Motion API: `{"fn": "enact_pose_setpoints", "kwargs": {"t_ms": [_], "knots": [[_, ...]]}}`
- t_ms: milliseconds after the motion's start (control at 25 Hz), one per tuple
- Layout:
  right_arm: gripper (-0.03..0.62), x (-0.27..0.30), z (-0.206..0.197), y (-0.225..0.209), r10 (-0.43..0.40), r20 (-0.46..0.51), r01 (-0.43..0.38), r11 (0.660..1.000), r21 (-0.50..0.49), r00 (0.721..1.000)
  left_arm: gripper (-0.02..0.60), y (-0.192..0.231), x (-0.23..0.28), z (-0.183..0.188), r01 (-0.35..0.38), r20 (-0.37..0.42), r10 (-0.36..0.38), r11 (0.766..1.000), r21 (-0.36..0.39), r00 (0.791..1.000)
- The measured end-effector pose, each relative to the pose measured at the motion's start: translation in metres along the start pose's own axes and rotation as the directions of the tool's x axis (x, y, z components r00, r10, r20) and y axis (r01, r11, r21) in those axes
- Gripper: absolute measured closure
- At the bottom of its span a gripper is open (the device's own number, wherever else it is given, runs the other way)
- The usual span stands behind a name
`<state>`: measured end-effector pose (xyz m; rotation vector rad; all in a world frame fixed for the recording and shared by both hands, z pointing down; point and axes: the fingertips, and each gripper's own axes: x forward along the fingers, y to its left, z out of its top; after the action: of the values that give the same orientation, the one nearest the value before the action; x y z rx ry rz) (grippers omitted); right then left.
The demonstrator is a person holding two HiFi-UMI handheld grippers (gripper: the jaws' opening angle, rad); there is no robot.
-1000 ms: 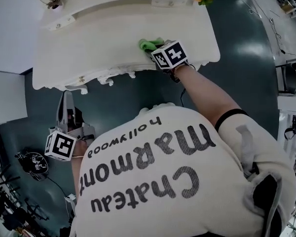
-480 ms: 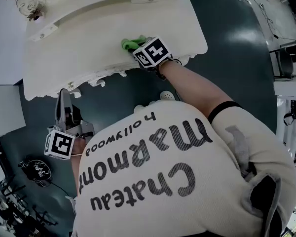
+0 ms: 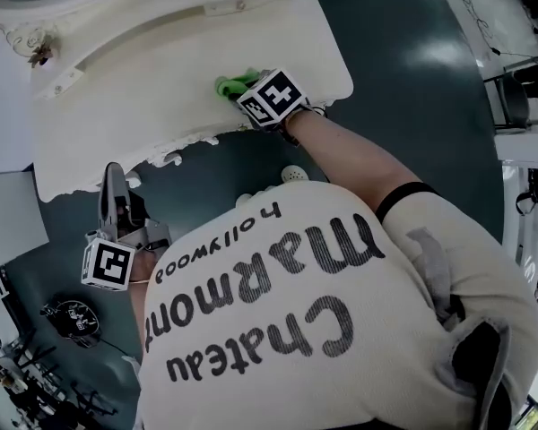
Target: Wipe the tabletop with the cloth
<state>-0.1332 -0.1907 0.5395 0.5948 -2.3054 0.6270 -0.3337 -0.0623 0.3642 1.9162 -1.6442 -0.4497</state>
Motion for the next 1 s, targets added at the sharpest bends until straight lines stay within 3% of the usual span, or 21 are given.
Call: {"fn": "enact_pose_setpoints", "kwargs": {"t_ms": [480, 1000], "knots": [[0.51, -0.051, -0.028, -0.054, -0.076, 0.031, 0.075, 0.996, 0.038, 0.997, 0.575, -0.06, 0.042, -0.02, 0.096, -0.013, -0.097, 0.995, -0.026, 0.995], [0.51, -0.097, -0.055, -0.113, -0.181, 0.06, 0.173, 0.977, 0.124, 0.982, 0.575, -0.087, 0.066, -0.042, 0.137, -0.057, -0.139, 0.99, -0.036, 0.989]]}}
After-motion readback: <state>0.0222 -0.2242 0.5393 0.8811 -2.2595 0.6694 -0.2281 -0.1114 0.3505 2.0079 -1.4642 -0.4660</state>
